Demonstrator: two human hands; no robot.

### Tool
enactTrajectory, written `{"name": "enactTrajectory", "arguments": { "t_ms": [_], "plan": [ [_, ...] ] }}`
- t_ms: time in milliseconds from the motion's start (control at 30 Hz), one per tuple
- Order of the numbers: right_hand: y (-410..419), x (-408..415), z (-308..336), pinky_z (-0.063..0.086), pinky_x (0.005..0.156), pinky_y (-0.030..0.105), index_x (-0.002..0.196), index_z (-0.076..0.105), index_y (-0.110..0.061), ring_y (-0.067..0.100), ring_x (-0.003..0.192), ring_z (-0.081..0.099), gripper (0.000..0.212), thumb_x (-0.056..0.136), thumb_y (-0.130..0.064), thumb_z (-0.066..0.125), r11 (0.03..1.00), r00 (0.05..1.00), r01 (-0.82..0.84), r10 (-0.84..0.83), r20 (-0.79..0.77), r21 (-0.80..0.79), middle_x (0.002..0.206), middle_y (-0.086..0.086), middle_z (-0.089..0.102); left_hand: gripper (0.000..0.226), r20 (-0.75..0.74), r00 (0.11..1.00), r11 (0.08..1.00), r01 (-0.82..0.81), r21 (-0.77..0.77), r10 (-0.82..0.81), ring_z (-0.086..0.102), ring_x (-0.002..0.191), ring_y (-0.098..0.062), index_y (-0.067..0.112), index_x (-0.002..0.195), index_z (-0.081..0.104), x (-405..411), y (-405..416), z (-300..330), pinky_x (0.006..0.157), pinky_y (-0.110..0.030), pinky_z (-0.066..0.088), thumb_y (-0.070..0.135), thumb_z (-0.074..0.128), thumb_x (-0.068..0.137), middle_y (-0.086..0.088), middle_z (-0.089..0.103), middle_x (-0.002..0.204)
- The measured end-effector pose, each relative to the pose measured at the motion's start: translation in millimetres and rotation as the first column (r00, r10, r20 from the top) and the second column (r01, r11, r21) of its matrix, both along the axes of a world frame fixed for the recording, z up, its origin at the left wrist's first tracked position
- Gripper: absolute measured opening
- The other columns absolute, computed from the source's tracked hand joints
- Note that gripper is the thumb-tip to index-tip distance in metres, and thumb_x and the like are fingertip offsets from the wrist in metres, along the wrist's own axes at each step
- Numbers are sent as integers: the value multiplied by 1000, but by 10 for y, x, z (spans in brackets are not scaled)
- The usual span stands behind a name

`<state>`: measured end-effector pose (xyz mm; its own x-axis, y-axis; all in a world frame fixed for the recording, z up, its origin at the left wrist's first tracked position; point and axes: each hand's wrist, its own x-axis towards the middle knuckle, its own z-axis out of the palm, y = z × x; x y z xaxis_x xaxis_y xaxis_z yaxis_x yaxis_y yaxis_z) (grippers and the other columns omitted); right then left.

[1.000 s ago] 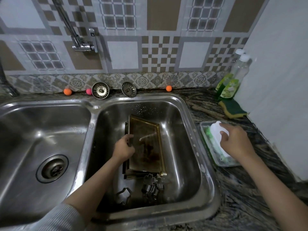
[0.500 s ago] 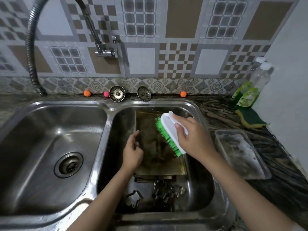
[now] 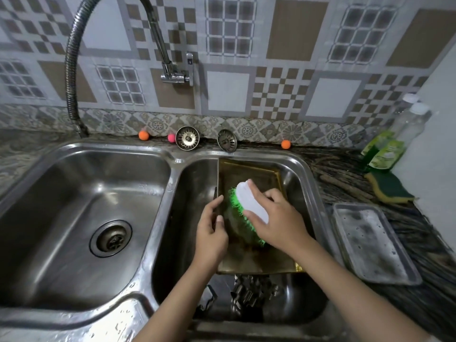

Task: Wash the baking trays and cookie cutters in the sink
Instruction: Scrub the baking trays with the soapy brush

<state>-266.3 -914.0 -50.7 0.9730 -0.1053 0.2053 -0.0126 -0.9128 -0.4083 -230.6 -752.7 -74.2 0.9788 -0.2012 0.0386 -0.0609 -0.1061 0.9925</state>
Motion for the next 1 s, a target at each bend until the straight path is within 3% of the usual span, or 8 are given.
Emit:
{"name": "enactTrajectory", "arguments": {
  "t_ms": [133, 300, 433, 567, 633, 767, 900, 1000],
  "plan": [
    [-88, 106, 46, 44, 65, 30, 150, 12, -42, 24, 105, 47, 67, 92, -54, 43, 966, 966, 258, -258, -6, 27, 107, 4, 47, 43, 9, 999, 998, 46, -39, -45, 43, 116, 19, 27, 127, 53, -63, -59, 32, 92, 0, 36, -1, 40, 97, 24, 51, 125],
    [161, -182, -14, 43, 61, 28, 149, 17, -42, 20, 101, 46, 69, 86, -60, 38, 997, 998, 8, -3, 60, -75, 102, -1, 44, 44, 29, 999, 998, -45, -49, 47, 47, 121, 6, 25, 126, 54, 15, 27, 38, 101, -11, 37, -3, 41, 95, 15, 54, 126],
    [-301, 284, 139, 47, 75, 35, 150, 20, -37, 33, 110, 50, 68, 91, -50, 50, 948, 949, 315, -315, 9, 47, 116, 14, 51, 43, 68, 996, 997, 56, -61, -51, 45, 117, 17, 21, 128, 54, -136, -78, 118, 97, -4, 35, -4, 41, 95, 21, 53, 126],
    [368, -2, 112, 45, 69, 31, 148, 20, -44, 22, 99, 49, 69, 84, -59, 42, 993, 991, 113, -115, 69, 36, 101, 0, 46, 44, 17, 995, 987, -100, -125, 103, 51, 120, 0, 25, 123, 54, 69, -46, 113, 109, -28, 38, -6, 41, 94, 12, 57, 125],
    [232, -100, 18, 44, 65, 29, 148, 23, -41, 21, 98, 49, 70, 83, -62, 37, 997, 993, 77, -78, 91, 24, 98, -2, 45, 46, 32, 988, 984, -147, -105, 151, 49, 124, -4, 31, 122, 53, 161, 108, 107, 110, -34, 37, -4, 41, 95, 12, 55, 128],
    [-221, 389, 109, 51, 80, 40, 149, 27, -34, 37, 110, 53, 66, 89, -49, 51, 935, 937, 340, -346, 51, 100, 108, 16, 56, 43, 91, 996, 999, 18, -49, -14, 50, 125, -7, 28, 127, 55, -3, -14, 124, 109, -35, 39, 1, 42, 95, 7, 57, 131],
    [383, 190, 191, 51, 74, 36, 147, 23, -46, 25, 95, 54, 67, 86, -55, 50, 972, 978, 166, -185, 102, 169, 99, 3, 51, 43, 47, 996, 991, -76, -107, 81, 50, 125, -9, 26, 124, 54, 125, -38, 139, 109, -32, 38, -3, 42, 95, 9, 56, 127],
    [286, -142, -21, 46, 61, 28, 146, 20, -46, 18, 90, 52, 68, 85, -59, 48, 980, 984, 97, -121, 133, 175, 96, -3, 47, 48, 86, 979, 976, -173, -132, 185, 49, 127, -9, 36, 121, 52, 293, 203, 188, 109, -29, 37, -3, 40, 95, 12, 55, 130]
  ]
}}
